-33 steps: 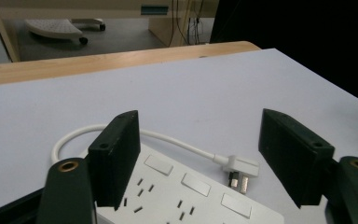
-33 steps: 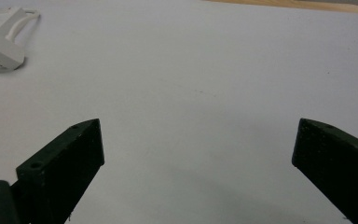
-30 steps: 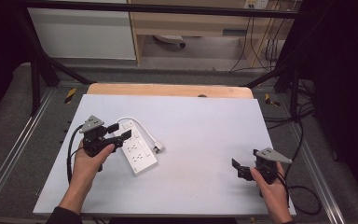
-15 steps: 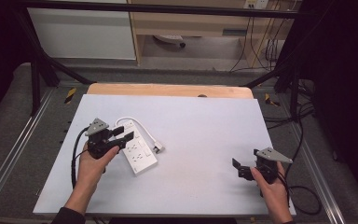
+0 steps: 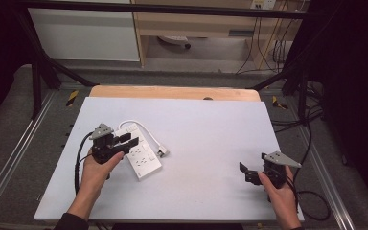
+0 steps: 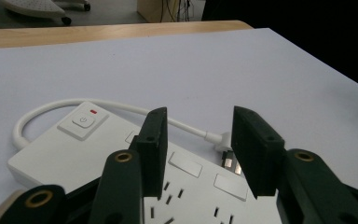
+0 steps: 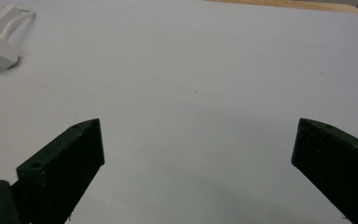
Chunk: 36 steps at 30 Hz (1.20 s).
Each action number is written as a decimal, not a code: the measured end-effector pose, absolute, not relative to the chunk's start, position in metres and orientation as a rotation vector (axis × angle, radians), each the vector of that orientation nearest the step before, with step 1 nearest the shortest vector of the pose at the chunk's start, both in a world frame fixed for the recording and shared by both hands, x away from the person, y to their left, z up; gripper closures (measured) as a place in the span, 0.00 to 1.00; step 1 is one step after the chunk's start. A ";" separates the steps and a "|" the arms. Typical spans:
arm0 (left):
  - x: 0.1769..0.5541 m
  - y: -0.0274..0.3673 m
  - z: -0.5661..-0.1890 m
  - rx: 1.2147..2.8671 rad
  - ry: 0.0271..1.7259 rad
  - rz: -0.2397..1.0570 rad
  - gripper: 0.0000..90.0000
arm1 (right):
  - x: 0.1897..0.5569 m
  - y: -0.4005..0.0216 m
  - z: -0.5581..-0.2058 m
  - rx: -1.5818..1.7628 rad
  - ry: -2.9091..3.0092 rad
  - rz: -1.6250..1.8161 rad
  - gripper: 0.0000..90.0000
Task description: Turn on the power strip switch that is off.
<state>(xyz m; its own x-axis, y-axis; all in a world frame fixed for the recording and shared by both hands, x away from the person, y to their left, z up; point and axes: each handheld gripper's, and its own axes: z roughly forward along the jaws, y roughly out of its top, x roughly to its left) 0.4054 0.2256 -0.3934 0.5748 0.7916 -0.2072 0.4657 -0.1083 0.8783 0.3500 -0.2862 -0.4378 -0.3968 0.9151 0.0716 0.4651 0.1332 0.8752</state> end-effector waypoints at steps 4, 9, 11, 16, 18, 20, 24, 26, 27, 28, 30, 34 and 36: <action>0.406 0.222 -0.395 1.764 1.035 0.378 0.68 | 0.351 -0.288 -0.438 1.324 1.922 1.201 0.03; 0.405 0.220 -0.398 1.775 1.027 0.357 0.76 | 0.351 -0.288 -0.438 1.319 1.924 1.188 0.03; 0.405 0.220 -0.398 1.776 1.022 0.358 0.78 | 0.351 -0.288 -0.438 1.319 1.923 1.189 0.03; 0.407 0.222 -0.402 1.779 1.027 0.344 0.83 | 0.351 -0.288 -0.438 1.319 1.923 1.187 0.03; 0.408 0.222 -0.402 1.772 1.022 0.337 0.84 | 0.351 -0.288 -0.438 1.320 1.920 1.184 0.03; 0.409 0.223 -0.402 1.761 1.024 0.341 0.86 | 0.351 -0.288 -0.438 1.318 1.924 1.181 0.03; 0.413 0.224 -0.403 1.746 1.028 0.333 0.89 | 0.351 -0.288 -0.438 1.315 1.924 1.182 0.03; 0.415 0.223 -0.404 1.751 1.028 0.333 0.89 | 0.351 -0.288 -0.438 1.319 1.925 1.183 0.03; 0.416 0.222 -0.405 1.755 1.027 0.334 0.89 | 0.351 -0.288 -0.438 1.321 1.924 1.181 0.03; 0.416 0.222 -0.406 1.755 1.027 0.333 0.90 | 0.351 -0.289 -0.438 1.321 1.925 1.178 0.03; 0.418 0.221 -0.407 1.761 1.027 0.334 0.91 | 0.351 -0.289 -0.438 1.322 1.926 1.177 0.03; 0.423 0.220 -0.409 1.775 1.028 0.344 0.92 | 0.351 -0.289 -0.438 1.322 1.927 1.177 0.03; 0.425 0.219 -0.410 1.775 1.031 0.337 0.93 | 0.351 -0.289 -0.438 1.321 1.926 1.177 0.03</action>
<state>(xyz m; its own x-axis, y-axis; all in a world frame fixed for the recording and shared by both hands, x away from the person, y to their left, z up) 0.4252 0.2194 -0.4101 0.5956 0.7704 -0.2273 0.4880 -0.1223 0.8642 0.3507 -0.2888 -0.4382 -0.3889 0.9197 0.0538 0.4676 0.1468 0.8717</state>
